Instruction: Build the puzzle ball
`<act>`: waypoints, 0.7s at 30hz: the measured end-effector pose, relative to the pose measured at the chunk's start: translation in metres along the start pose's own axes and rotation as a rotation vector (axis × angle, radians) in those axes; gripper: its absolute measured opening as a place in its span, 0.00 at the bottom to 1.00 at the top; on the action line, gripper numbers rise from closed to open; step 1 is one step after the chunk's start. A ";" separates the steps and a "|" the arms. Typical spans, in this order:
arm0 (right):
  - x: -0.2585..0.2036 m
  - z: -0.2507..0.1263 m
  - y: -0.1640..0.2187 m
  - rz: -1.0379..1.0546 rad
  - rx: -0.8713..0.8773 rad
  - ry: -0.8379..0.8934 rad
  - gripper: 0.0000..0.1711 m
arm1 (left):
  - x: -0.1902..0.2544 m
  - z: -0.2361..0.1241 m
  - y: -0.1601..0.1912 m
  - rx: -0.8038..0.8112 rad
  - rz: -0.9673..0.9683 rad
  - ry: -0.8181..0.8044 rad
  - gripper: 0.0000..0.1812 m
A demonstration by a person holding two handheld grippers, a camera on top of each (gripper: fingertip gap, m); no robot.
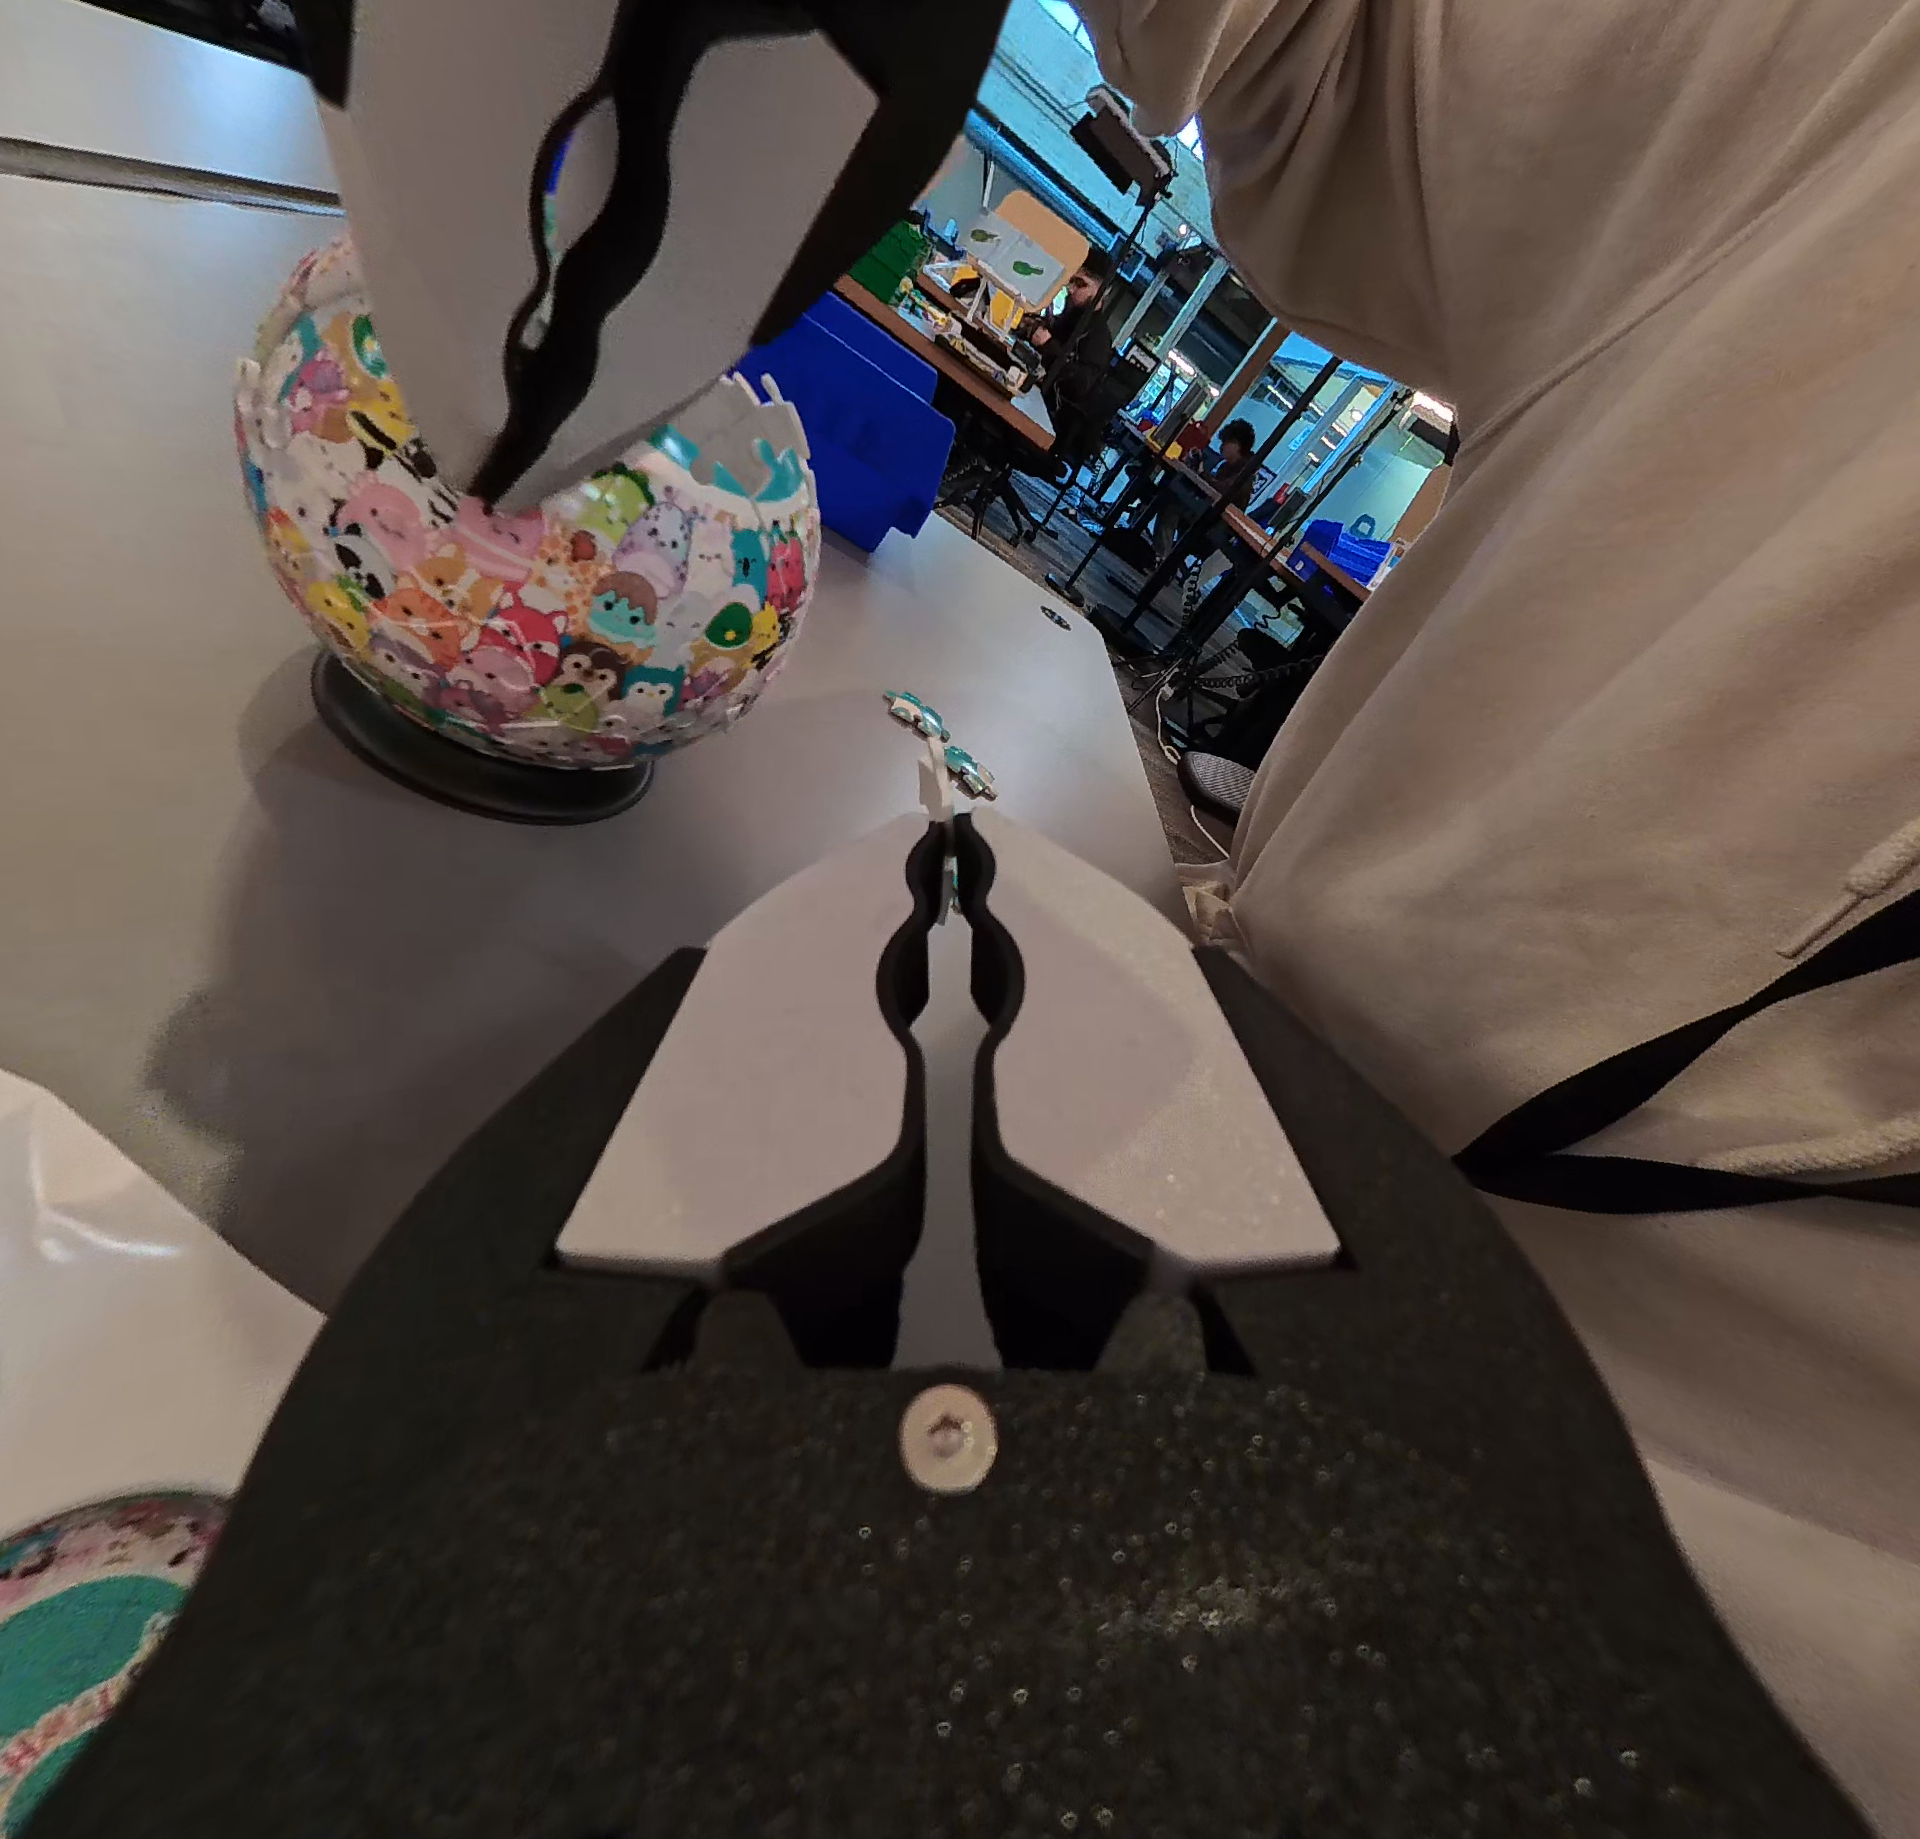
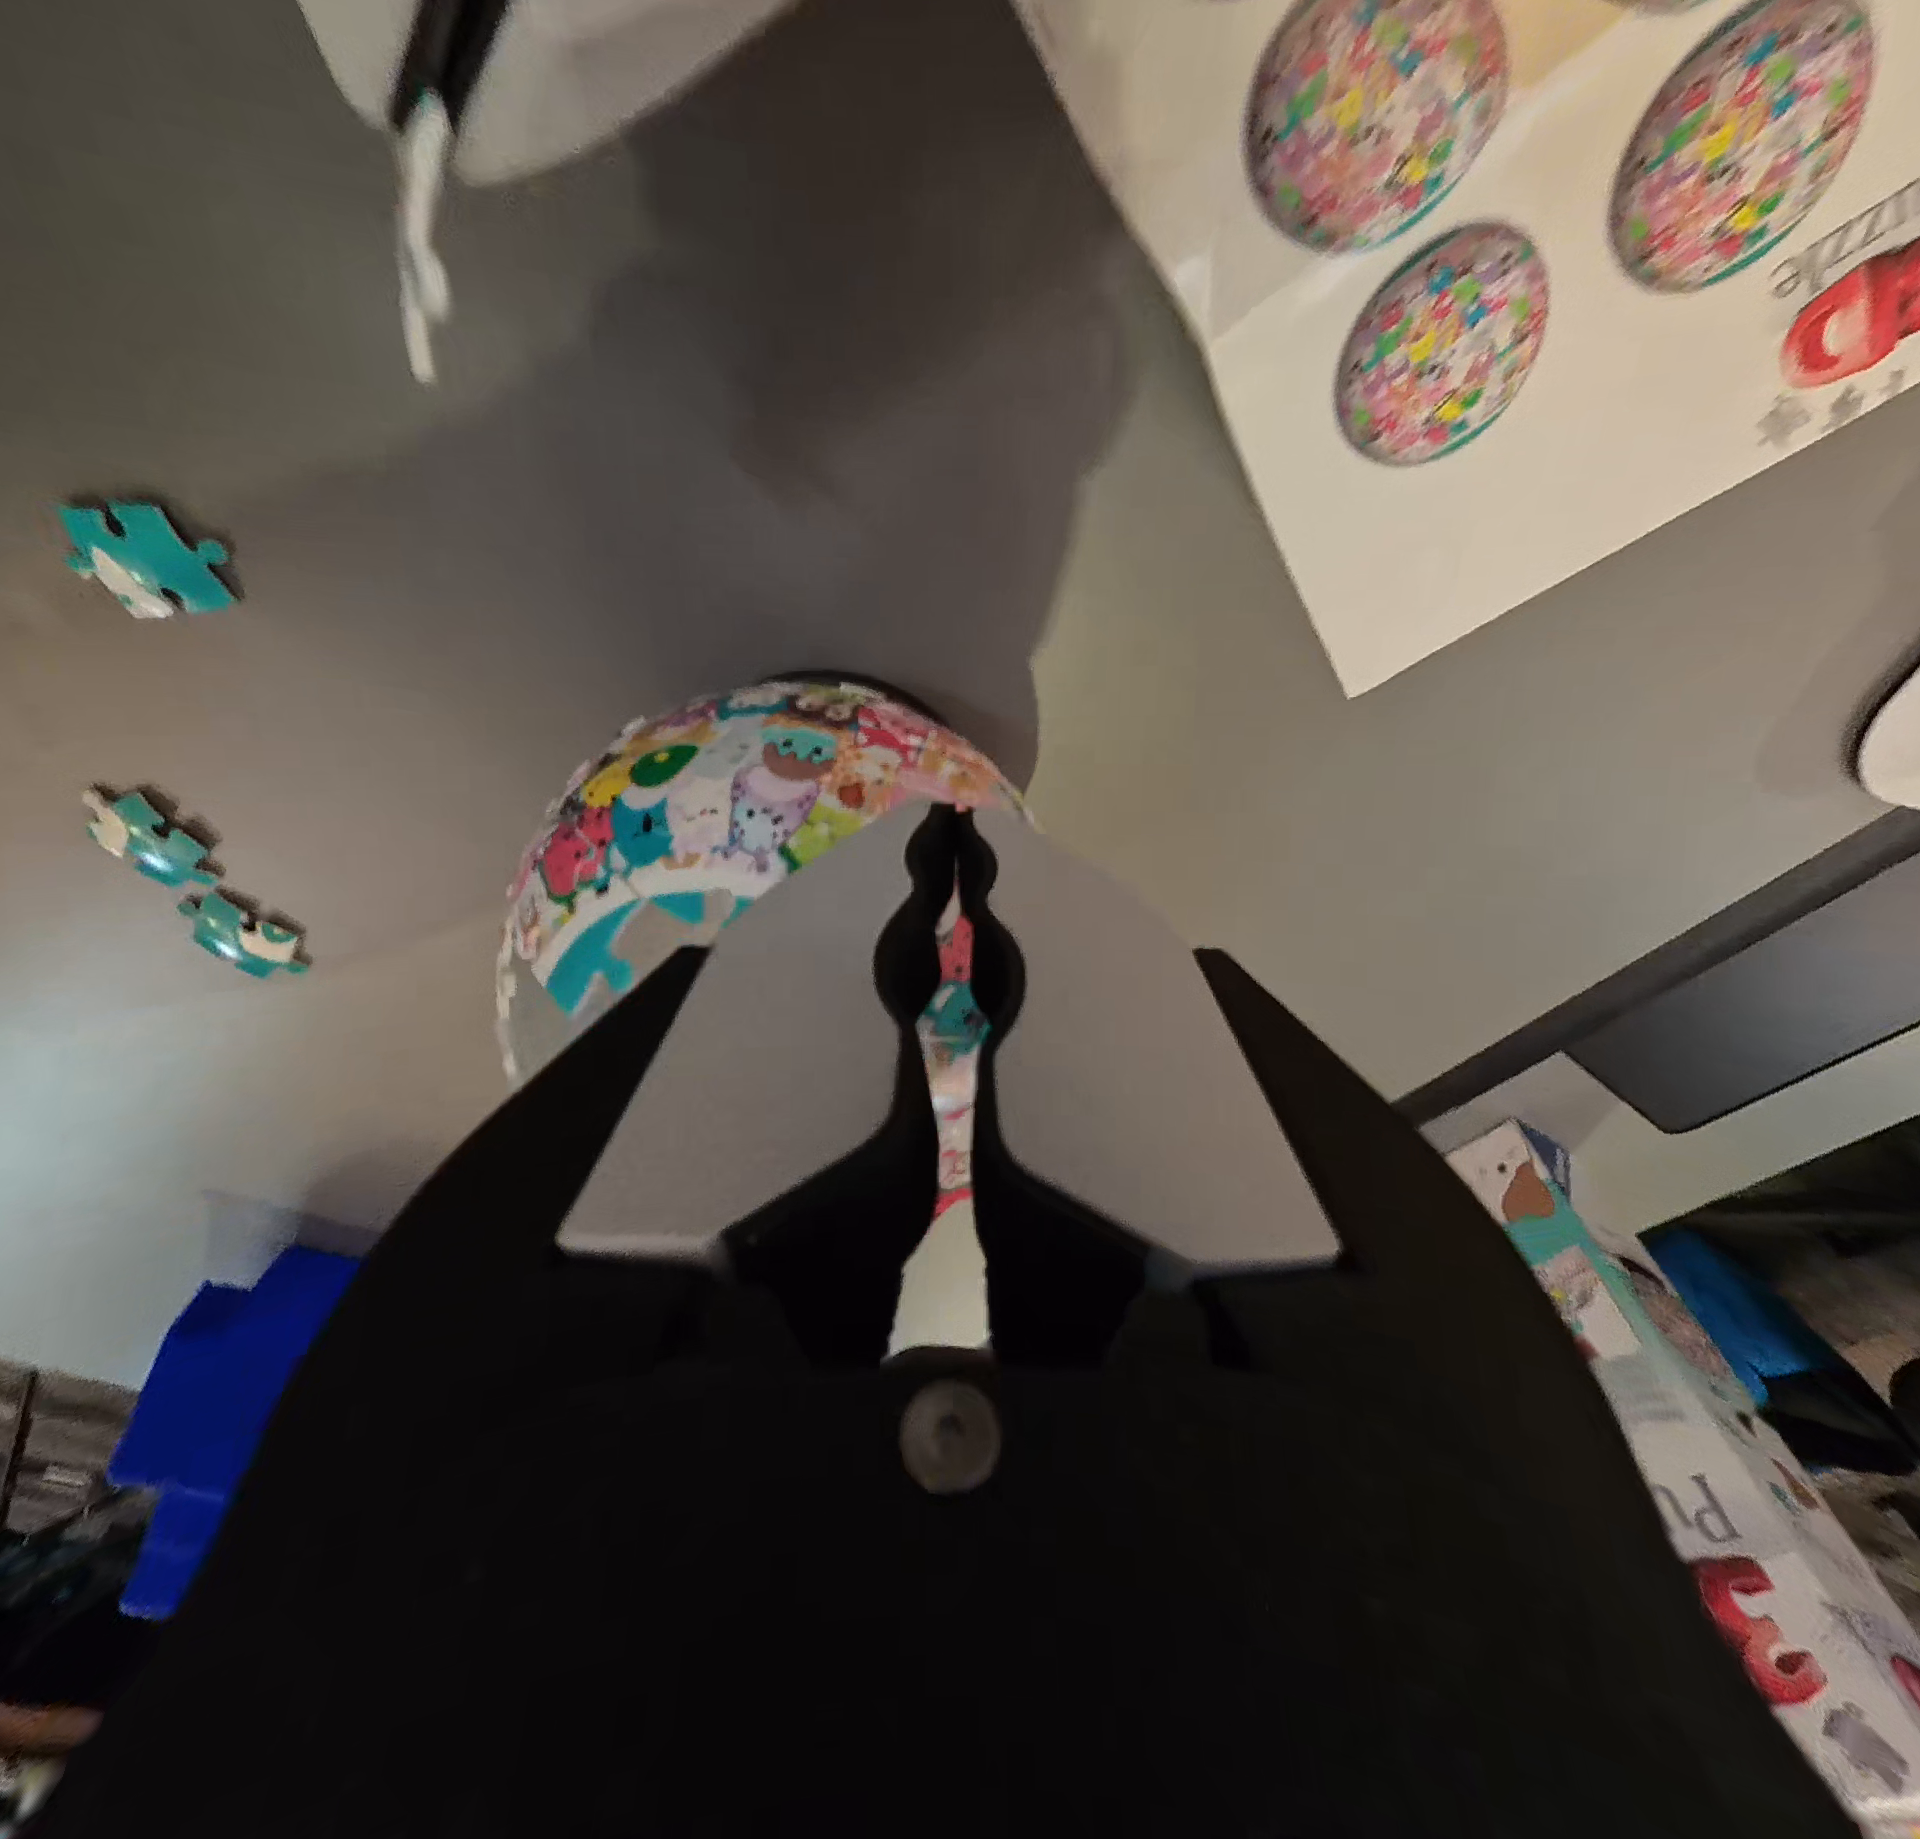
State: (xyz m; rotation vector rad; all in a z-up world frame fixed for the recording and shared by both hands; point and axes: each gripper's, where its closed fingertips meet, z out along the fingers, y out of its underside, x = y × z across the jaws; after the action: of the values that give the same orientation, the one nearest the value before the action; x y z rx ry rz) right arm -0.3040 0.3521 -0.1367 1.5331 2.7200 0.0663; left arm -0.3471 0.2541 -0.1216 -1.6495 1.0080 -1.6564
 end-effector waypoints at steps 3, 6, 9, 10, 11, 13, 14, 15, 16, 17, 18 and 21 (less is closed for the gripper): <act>0.000 0.001 -0.001 -0.003 0.020 0.008 0.00 | 0.000 0.001 0.001 -0.004 0.000 0.002 0.01; 0.003 -0.004 -0.006 0.032 0.061 0.014 0.00 | 0.000 0.001 0.002 -0.008 0.000 0.002 0.01; -0.002 0.003 0.004 0.025 0.016 -0.012 0.00 | 0.000 0.002 0.002 -0.010 0.001 0.002 0.01; -0.003 0.003 0.005 0.018 0.011 -0.011 0.00 | 0.000 0.002 0.002 -0.010 0.001 0.002 0.01; -0.001 0.002 0.004 0.014 0.015 -0.002 0.00 | 0.000 0.002 0.002 -0.011 0.001 0.002 0.01; 0.006 -0.006 -0.002 0.030 0.064 0.033 0.00 | -0.001 0.002 0.002 -0.011 0.000 0.002 0.01; 0.007 -0.009 -0.005 0.050 0.089 0.026 0.00 | -0.001 0.002 0.003 -0.013 -0.001 0.001 0.01; 0.005 -0.009 -0.005 0.067 0.099 0.002 0.00 | -0.001 0.002 0.003 -0.013 0.000 0.000 0.01; 0.001 -0.006 -0.001 0.071 0.082 -0.019 0.00 | -0.001 0.002 0.003 -0.014 0.001 -0.001 0.01; -0.002 0.000 0.006 0.059 0.042 -0.032 0.00 | -0.001 0.002 0.003 -0.014 0.000 0.000 0.01; -0.003 0.003 0.008 0.039 0.026 -0.024 0.00 | -0.001 0.002 0.002 -0.013 0.000 0.000 0.01; 0.004 -0.004 0.000 0.049 0.073 0.020 0.00 | -0.002 0.002 0.003 -0.015 -0.001 0.000 0.01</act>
State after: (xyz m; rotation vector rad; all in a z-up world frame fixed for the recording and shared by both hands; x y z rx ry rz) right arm -0.3062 0.3555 -0.1330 1.6269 2.7292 -0.0180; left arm -0.3450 0.2535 -0.1251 -1.6600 1.0222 -1.6533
